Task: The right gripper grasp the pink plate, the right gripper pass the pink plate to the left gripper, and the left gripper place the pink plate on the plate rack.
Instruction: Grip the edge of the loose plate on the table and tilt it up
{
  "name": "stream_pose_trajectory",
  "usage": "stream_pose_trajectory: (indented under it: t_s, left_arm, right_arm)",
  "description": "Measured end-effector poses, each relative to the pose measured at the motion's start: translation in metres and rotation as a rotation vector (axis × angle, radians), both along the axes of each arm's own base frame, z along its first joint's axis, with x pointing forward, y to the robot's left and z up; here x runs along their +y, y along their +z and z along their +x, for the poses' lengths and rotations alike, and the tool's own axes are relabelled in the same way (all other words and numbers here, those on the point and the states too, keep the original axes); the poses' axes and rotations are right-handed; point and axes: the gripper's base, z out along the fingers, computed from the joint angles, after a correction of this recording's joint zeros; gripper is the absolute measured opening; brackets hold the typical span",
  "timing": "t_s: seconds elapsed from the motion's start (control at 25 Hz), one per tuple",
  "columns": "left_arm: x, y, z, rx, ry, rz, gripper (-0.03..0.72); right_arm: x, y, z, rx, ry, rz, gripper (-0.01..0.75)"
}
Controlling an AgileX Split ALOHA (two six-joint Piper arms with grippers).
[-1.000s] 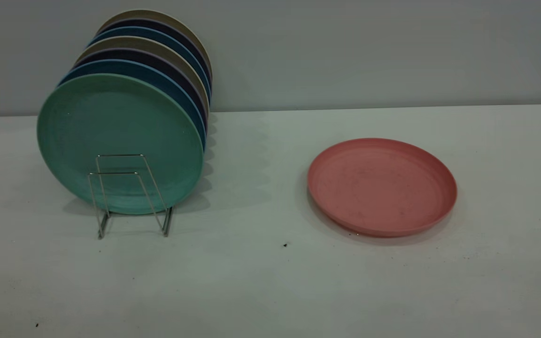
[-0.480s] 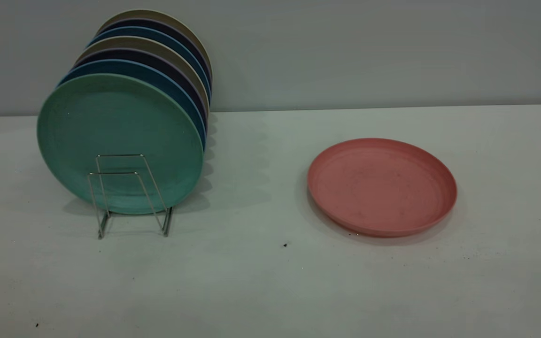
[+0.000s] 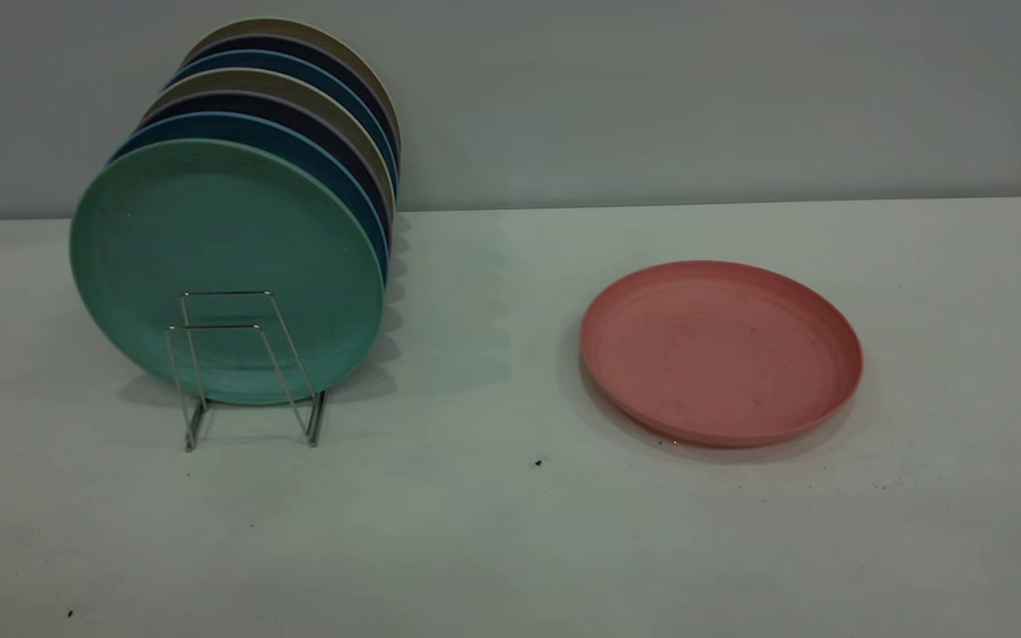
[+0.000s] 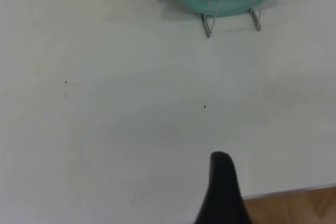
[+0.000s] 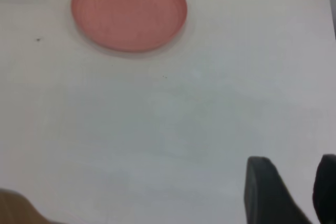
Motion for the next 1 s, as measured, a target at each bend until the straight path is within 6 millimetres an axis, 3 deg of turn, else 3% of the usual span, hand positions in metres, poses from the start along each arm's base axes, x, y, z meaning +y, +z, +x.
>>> stream_pose_trajectory:
  t_s: [0.2, 0.36, 0.52, 0.76, 1.0]
  left_arm:
    - [-0.006, 0.013, 0.009, -0.107, -0.023, -0.082, 0.588]
    - [-0.012, 0.022, 0.034, -0.086, -0.041, -0.170, 0.588]
    - [-0.015, 0.025, 0.068, -0.021, -0.050, -0.213, 0.588]
    - [-0.019, 0.018, 0.119, 0.060, -0.066, -0.243, 0.588]
    - [-0.021, 0.012, 0.146, 0.079, -0.030, -0.318, 0.588]
  right_arm:
    - [0.000, 0.004, 0.005, -0.004, 0.000, 0.002, 0.239]
    - [0.001, 0.016, 0.024, -0.045, 0.036, 0.032, 0.241]
    - [0.007, 0.023, 0.055, -0.031, 0.063, 0.098, 0.260]
    - [0.022, 0.016, 0.115, 0.099, 0.144, 0.214, 0.267]
    - [0.023, 0.006, 0.166, 0.072, 0.048, 0.350, 0.256]
